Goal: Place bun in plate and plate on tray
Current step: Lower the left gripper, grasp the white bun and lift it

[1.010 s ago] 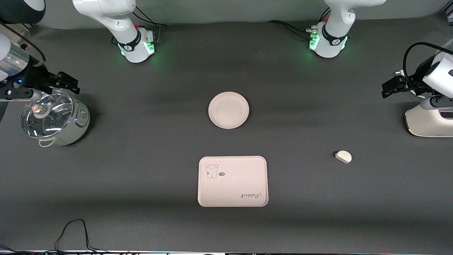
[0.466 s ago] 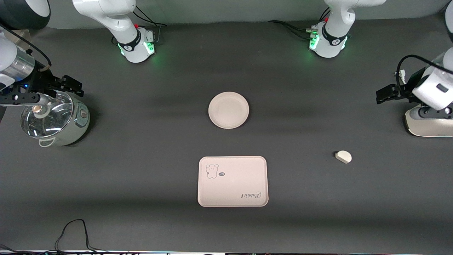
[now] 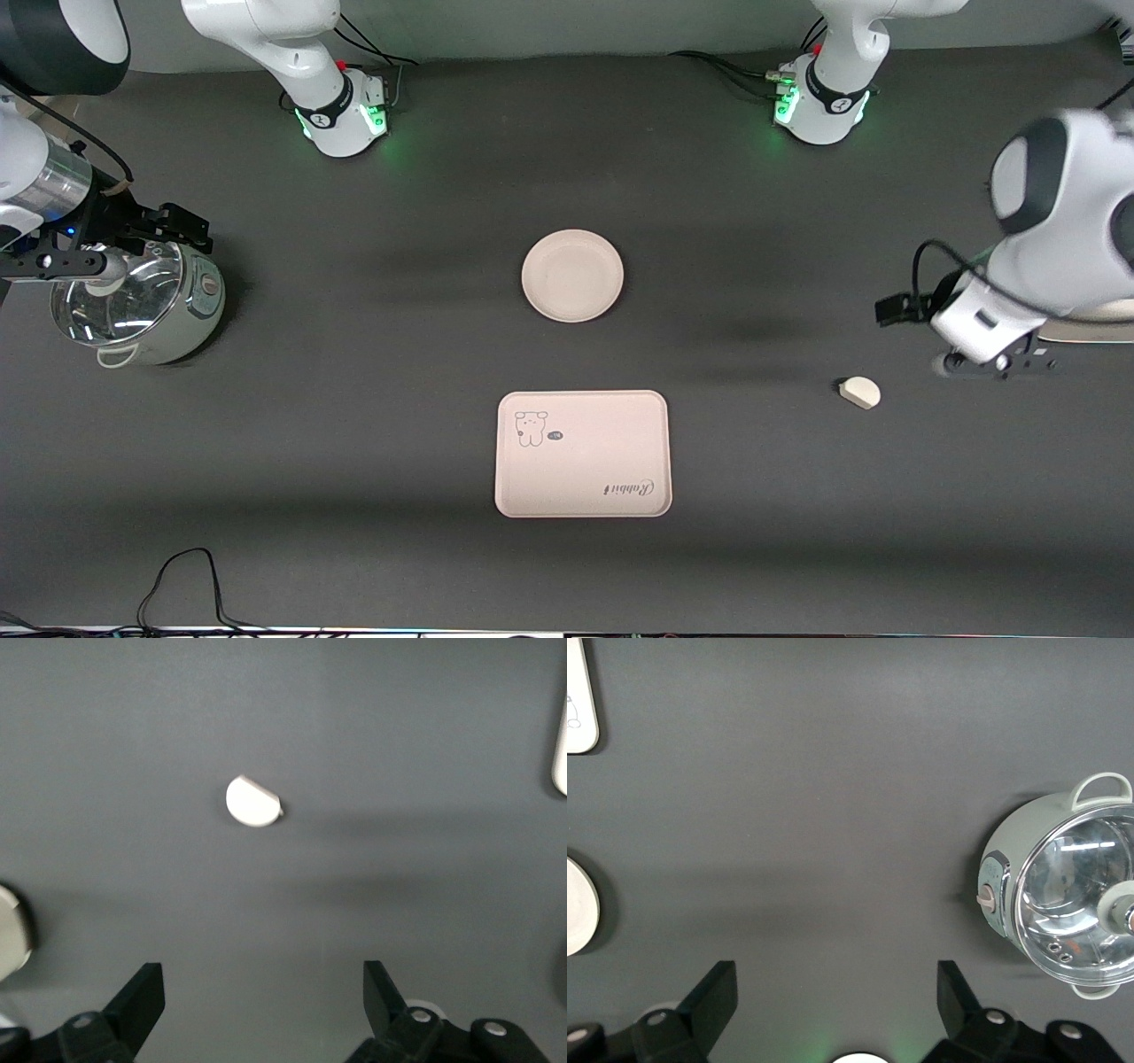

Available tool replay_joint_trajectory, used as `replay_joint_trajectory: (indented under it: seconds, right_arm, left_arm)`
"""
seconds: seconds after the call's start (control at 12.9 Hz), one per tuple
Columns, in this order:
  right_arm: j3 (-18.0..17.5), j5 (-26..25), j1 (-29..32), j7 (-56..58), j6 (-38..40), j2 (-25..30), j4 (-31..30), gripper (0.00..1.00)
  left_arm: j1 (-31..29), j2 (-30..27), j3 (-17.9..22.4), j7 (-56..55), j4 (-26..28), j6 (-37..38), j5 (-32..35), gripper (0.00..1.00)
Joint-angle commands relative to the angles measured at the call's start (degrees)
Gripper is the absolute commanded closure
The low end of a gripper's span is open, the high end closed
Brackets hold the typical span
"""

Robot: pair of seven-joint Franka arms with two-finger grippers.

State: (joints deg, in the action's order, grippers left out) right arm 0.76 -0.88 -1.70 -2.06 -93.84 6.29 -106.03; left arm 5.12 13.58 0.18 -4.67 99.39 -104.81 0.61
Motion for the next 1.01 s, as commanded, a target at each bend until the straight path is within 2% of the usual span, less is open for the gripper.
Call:
replay_joint_trajectory:
  seconds: [0.0, 0.16, 0.31, 0.47, 0.7, 0.78, 0.93]
  right_arm:
    - [0.20, -0.18, -0.49, 0.48, -0.12, -2.68, 2.85, 0.00]
    - [0.12, 1.83, -0.58, 0.48, -0.47, -4.26, 3.64, 0.00]
    - [0.12, 4.12, -2.06, 0.48, -0.56, -6.28, 4.69, 0.00]
    - [0.12, 4.13, -3.48, -0.74, -0.65, -8.65, 6.62, 0.00]
    - [0.12, 4.65, -3.66, -1.45, -1.17, -12.87, 8.82, 0.00]
    - [0.12, 5.35, -4.79, -1.54, -1.78, -13.93, 8.83, 0.00]
    - [0.29, 3.61, -7.86, -1.45, -1.44, -14.29, 8.74, 0.00]
  left_arm:
    - [-1.86, 7.83, 0.35, 0.54, -0.34, -7.14, -0.96, 0.00]
    - [-3.27, 11.89, 0.35, 0.63, 1.14, -12.24, -2.54, 0.00]
    - [-3.36, 12.87, 0.35, 0.63, 5.09, -18.38, -2.72, 0.00]
    - [-3.45, 15.06, 0.35, 0.54, 6.86, -23.23, -2.72, 0.00]
    - [-4.06, 17.96, 0.35, 0.54, 6.78, -26.49, -2.81, 0.00]
    - [-4.15, 18.67, 0.35, 0.54, 6.87, -27.28, -2.81, 0.00]
    - [-4.24, 19.64, 0.35, 0.54, 6.78, -27.73, -2.90, 0.00]
